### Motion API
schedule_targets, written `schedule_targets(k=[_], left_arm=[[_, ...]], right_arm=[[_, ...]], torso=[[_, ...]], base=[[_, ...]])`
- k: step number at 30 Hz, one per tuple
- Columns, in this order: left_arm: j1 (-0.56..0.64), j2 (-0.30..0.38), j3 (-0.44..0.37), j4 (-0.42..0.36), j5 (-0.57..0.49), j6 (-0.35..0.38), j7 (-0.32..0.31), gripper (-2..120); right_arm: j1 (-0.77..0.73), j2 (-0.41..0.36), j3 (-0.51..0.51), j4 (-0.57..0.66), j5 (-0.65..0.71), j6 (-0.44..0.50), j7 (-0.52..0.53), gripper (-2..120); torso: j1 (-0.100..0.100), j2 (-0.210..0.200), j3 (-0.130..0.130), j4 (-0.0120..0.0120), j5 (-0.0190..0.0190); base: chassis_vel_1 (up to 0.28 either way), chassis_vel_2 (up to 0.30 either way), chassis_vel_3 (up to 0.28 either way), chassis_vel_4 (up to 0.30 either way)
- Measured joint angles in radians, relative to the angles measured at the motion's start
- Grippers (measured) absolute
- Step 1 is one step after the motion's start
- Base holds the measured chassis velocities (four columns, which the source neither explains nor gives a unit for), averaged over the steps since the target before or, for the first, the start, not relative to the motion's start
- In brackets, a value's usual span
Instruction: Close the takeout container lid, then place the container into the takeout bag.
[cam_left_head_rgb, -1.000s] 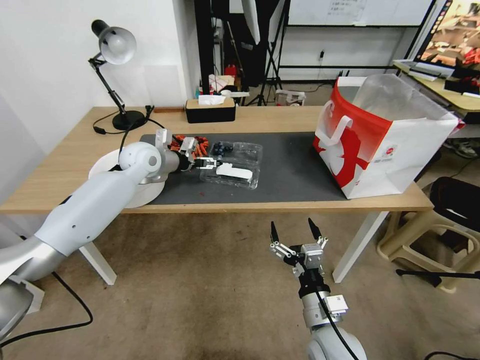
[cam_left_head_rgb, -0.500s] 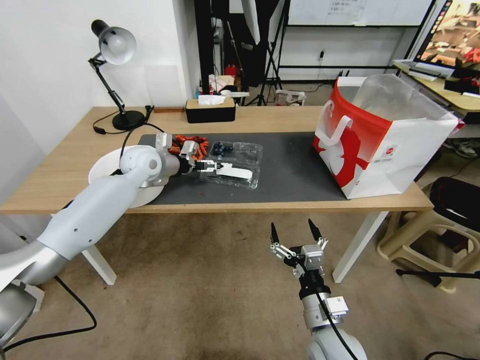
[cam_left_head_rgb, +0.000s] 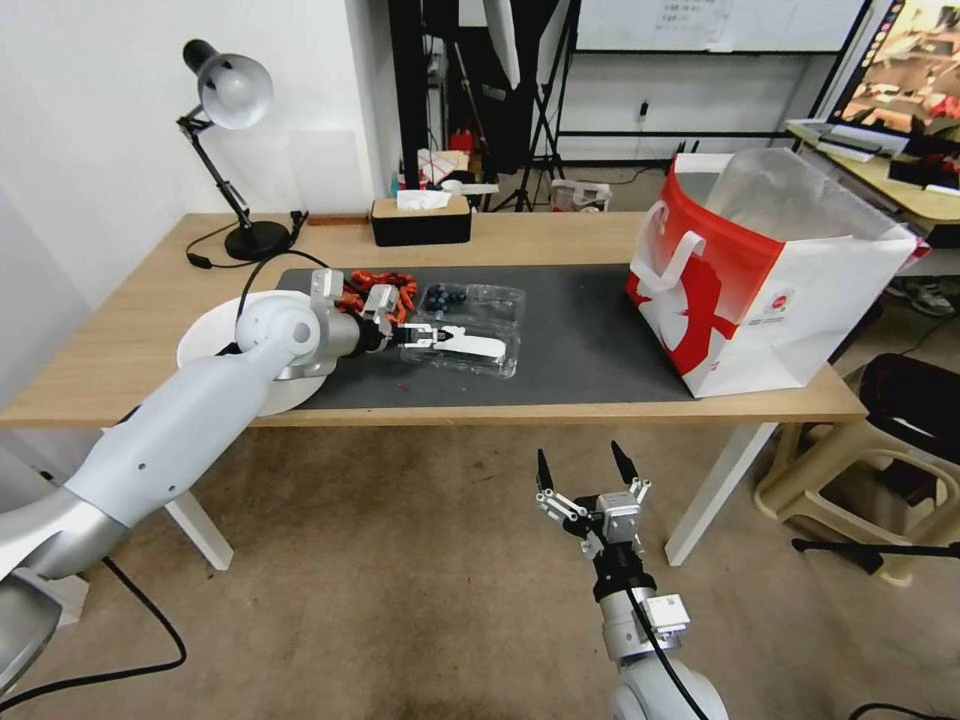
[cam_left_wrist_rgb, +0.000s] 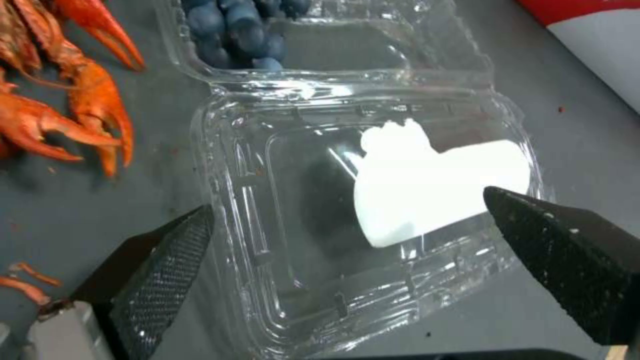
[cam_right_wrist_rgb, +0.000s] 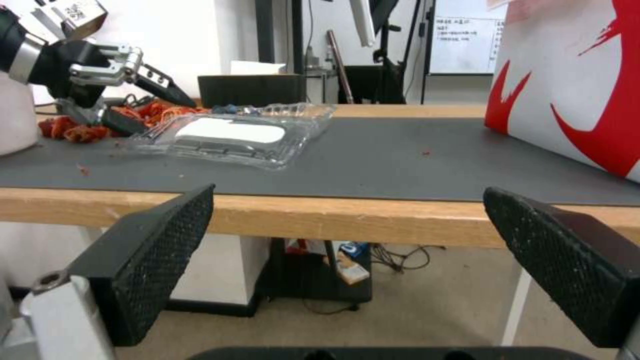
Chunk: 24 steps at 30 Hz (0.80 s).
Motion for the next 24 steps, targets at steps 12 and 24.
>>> schedule_targets(k=[12, 24], left_arm=[[0.009, -0.006, -0.015, 0.001, -0.006, 0.000, 0.030, 100], [0.032, -0.012, -0.076, -0.012, -0.045, 0.000, 0.033, 100]], right_arm=[[0.006, 0.003, 0.000, -0.011, -0.006, 0.001, 0.007, 100], [0.011, 0.008, 0.002, -0.020, -0.011, 0.001, 0.014, 100]], torso=[[0.000, 0.000, 0.000, 0.0000, 0.0001], [0.000, 0.000, 0.000, 0.0000, 0.0000]], base=[[0.000, 0.000, 0.000, 0.000], [0.000, 0.000, 0.000, 0.000]])
